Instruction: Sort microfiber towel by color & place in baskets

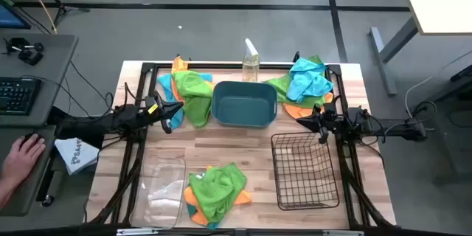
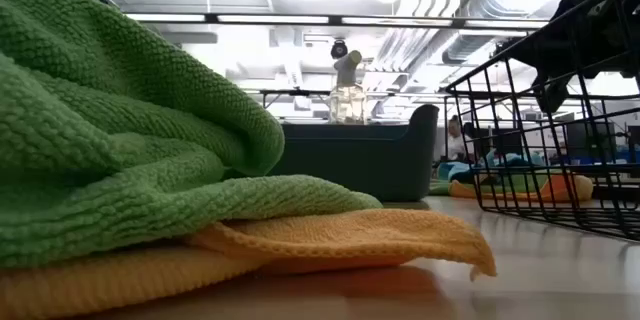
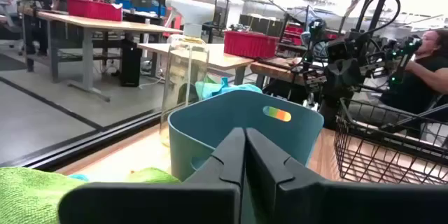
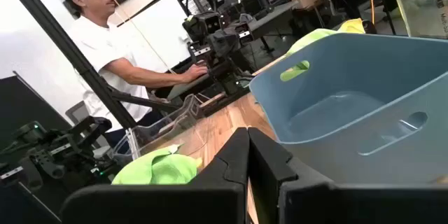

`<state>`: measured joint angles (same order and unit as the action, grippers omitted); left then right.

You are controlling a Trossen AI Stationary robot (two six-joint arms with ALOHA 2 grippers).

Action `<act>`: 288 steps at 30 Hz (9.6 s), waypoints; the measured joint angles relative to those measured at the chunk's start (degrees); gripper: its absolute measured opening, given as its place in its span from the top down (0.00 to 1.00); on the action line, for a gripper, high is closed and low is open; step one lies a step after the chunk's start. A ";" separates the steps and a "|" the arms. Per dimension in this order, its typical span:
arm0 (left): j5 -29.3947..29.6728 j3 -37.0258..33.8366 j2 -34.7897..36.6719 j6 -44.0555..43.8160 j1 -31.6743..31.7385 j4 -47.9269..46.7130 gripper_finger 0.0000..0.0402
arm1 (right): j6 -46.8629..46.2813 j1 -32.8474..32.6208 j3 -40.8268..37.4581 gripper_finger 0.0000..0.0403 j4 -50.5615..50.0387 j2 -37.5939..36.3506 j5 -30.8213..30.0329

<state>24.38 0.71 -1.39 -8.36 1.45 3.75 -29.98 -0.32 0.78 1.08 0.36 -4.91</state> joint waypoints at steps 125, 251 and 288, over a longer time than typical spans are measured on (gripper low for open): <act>-19.39 59.01 -87.72 -2.90 40.92 -51.56 0.56 | 0.00 0.00 0.00 1.00 -0.01 0.00 0.00; -49.35 80.32 -71.48 4.04 31.05 -34.05 0.55 | -47.50 -32.63 71.59 1.00 -72.56 70.46 -5.16; -44.09 80.32 -65.75 3.92 32.33 -38.56 0.55 | -41.82 -8.43 72.62 0.21 -77.13 69.66 -6.72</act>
<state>-19.71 81.03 -67.13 -4.44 33.78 -34.81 -71.80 -8.75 73.39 -76.05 70.02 -11.63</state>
